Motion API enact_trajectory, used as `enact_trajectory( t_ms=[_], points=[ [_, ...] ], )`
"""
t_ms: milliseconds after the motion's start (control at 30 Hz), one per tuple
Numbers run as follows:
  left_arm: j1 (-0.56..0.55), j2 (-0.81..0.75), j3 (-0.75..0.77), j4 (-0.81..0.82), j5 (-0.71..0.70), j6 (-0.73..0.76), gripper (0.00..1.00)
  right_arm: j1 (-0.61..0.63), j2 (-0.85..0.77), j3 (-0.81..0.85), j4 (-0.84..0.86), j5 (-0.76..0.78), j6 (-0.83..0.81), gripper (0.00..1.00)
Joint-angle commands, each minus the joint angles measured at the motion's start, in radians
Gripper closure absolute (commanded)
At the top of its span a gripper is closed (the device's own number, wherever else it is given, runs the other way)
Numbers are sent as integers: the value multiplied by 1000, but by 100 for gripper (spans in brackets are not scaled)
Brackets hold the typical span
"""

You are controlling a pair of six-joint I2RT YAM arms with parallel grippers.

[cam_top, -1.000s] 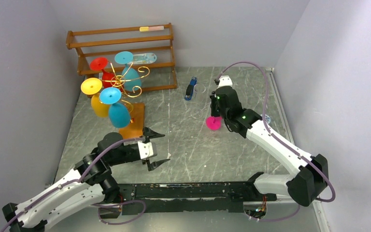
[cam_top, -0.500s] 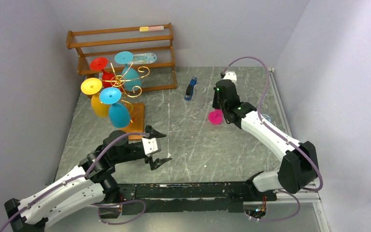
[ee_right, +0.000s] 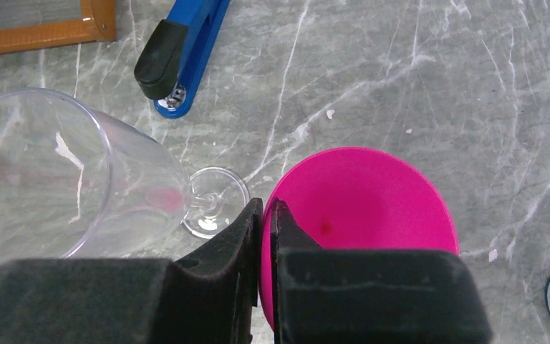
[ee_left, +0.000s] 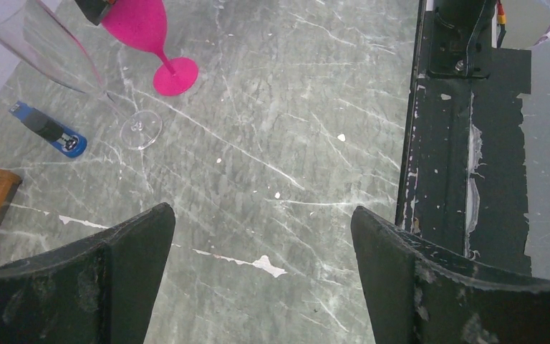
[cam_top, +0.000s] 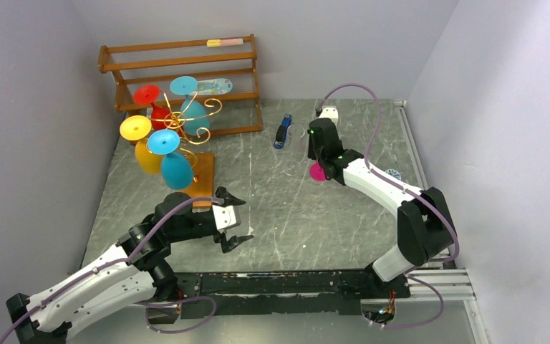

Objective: Take the wine glass off the wine glass rack
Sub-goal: Place the wine glass at the center of the board.

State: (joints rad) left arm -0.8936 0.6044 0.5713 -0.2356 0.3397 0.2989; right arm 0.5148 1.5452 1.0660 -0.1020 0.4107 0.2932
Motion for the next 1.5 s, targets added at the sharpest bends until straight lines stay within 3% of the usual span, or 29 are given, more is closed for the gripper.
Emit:
enact_trajectory(
  t_ms=[0, 1033, 1200, 1467],
  points=[
    [4, -4, 27, -24, -7, 10, 3, 2, 13, 2, 36, -10, 4, 100],
    [3, 4, 19, -35, -5, 19, 3, 2, 43, 41, 32, -20, -33, 100],
    [3, 16, 19, -33, 20, 16, 3, 2, 45, 53, 20, -20, -31, 89],
    [3, 30, 22, -41, 69, 9, 3, 2, 23, 71, 4, -29, -12, 81]
  ],
)
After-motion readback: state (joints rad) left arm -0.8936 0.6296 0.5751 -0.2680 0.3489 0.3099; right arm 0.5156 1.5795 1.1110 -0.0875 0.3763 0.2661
